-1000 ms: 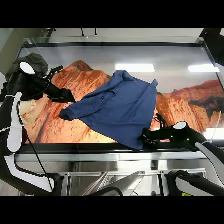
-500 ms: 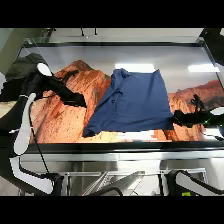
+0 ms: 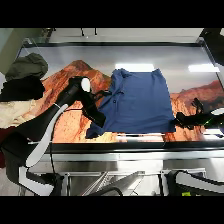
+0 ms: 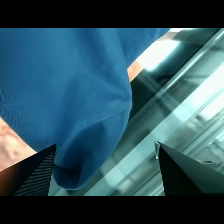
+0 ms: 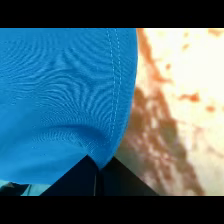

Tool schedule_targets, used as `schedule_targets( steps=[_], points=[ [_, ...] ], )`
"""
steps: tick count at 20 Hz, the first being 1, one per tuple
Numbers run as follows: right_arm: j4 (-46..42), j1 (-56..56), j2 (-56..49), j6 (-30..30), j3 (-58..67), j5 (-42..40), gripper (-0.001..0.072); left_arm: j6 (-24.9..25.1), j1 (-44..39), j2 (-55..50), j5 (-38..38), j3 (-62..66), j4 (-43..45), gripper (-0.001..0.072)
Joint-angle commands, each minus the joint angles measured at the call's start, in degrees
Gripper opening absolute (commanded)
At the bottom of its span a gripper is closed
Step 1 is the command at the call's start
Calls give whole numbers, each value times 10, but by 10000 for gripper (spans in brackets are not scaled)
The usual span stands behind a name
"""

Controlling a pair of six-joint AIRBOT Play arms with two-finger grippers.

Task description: Fold the shirts.

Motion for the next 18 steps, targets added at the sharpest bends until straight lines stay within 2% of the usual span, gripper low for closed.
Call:
schedule_targets(
  steps=[1,7,9,10,11,14,18],
  points=[
    [3,-1,-12,-4,0,2,23,-41,-75,2,14,-13,131,693],
    [5,-1,-12,-4,0,2,22,-65,-130,2,85,-104,149,693],
    [9,-1,-12,-4,0,3,23,-87,-141,2,103,-115,190,691],
    [8,-1,-12,-4,0,3,23,-97,-143,2,103,-115,216,556],
    [9,-1,-12,-4,0,3,22,-97,-143,2,100,-111,224,375],
    [8,-1,-12,-4,0,3,23,-92,-141,2,92,-87,211,12],
    [9,-1,-12,-4,0,4,22,-68,-129,3,64,-43,193,15]
  ],
)
